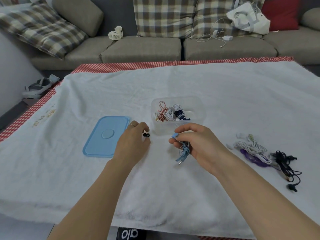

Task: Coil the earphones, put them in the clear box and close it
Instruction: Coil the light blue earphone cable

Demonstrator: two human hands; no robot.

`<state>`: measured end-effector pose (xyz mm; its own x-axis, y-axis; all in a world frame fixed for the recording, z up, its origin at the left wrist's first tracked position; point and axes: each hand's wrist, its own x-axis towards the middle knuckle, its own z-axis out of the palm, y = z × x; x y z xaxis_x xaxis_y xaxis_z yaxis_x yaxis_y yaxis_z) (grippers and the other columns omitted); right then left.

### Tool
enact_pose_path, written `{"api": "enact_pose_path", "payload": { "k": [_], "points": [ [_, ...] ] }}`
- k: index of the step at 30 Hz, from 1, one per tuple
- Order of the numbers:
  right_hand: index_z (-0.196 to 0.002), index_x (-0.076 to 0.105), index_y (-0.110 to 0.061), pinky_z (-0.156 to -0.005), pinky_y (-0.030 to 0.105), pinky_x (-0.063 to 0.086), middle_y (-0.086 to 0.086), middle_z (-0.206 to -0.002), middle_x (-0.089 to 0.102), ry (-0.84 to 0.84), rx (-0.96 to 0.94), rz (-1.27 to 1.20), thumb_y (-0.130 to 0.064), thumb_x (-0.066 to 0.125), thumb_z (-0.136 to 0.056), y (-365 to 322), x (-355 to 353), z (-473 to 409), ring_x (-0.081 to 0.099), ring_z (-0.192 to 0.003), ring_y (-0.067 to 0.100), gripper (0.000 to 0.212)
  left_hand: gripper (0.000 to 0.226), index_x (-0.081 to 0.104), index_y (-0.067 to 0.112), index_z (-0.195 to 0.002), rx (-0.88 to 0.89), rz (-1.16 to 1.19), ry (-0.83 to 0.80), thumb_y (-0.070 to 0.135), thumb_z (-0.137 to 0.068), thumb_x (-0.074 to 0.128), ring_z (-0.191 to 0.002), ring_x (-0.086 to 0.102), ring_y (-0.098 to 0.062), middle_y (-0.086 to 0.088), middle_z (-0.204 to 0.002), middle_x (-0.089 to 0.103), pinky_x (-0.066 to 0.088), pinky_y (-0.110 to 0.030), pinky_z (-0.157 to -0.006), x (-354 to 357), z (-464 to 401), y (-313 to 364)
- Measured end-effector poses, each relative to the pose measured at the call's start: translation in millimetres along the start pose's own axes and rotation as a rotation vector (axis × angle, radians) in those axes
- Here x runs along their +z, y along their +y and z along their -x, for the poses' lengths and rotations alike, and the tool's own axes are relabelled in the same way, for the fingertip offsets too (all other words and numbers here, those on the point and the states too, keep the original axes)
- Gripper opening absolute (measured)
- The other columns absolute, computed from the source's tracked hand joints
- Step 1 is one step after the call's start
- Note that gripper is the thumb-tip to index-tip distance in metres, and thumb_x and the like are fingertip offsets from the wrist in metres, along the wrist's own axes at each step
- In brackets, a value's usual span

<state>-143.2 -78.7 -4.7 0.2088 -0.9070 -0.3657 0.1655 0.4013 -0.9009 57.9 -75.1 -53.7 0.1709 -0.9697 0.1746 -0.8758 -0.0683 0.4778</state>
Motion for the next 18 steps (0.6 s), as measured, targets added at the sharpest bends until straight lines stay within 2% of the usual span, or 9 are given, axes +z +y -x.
{"api": "enact_pose_path", "payload": {
  "k": [5, 7, 13, 15, 18],
  "points": [
    [-0.103, 0.067, 0.002, -0.073, 0.025, 0.060, 0.016, -0.082, 0.076, -0.024, 0.018, -0.024, 0.011, 0.058, -0.088, -2, -3, 2, 0.076, -0.086, 0.027, 0.019, 0.021, 0.068, 0.020, -0.099, 0.093, 0.012, -0.056, 0.006, -0.084, 0.062, -0.074, 0.048, -0.007, 0.004, -0.099, 0.058, 0.035, -0.020, -0.063, -7, 0, 2],
    [-0.102, 0.068, 0.002, -0.075, 0.025, 0.060, 0.016, -0.080, 0.076, -0.030, 0.024, -0.033, 0.010, 0.060, -0.087, -3, -4, 3, 0.075, -0.083, 0.025, 0.019, 0.020, 0.070, 0.024, -0.100, 0.098, -0.020, -0.106, 0.011, -0.086, 0.063, -0.077, 0.051, -0.010, 0.006, -0.097, 0.060, 0.037, -0.022, -0.066, -8, 1, 2],
    [-0.094, 0.070, 0.002, -0.067, 0.022, 0.058, 0.015, -0.080, 0.073, -0.037, 0.019, -0.045, 0.010, 0.062, -0.086, -4, -4, 5, 0.072, -0.075, 0.021, 0.014, 0.012, 0.068, 0.026, -0.096, 0.088, -0.056, -0.158, 0.017, -0.094, 0.061, -0.074, 0.053, -0.012, 0.009, -0.091, 0.064, 0.042, -0.024, -0.069, -8, 4, 2],
    [-0.093, 0.069, 0.002, -0.066, 0.022, 0.057, 0.014, -0.079, 0.072, -0.035, 0.010, -0.050, 0.011, 0.061, -0.087, -6, -6, 5, 0.071, -0.073, 0.020, 0.013, 0.009, 0.069, 0.027, -0.094, 0.056, 0.081, -0.127, 0.019, -0.094, 0.064, -0.070, 0.055, -0.008, 0.011, -0.089, 0.068, 0.045, -0.022, -0.066, -12, 6, 10],
    [-0.093, 0.069, 0.003, -0.066, 0.023, 0.057, 0.017, -0.080, 0.073, -0.022, -0.007, -0.064, 0.011, 0.060, -0.087, -7, -8, 6, 0.072, -0.074, 0.021, 0.013, 0.006, 0.070, 0.026, -0.091, 0.020, 0.427, -0.142, 0.021, -0.093, 0.070, -0.067, 0.055, -0.008, 0.012, -0.087, 0.072, 0.046, -0.019, -0.063, -20, 11, 30]
  ]
}}
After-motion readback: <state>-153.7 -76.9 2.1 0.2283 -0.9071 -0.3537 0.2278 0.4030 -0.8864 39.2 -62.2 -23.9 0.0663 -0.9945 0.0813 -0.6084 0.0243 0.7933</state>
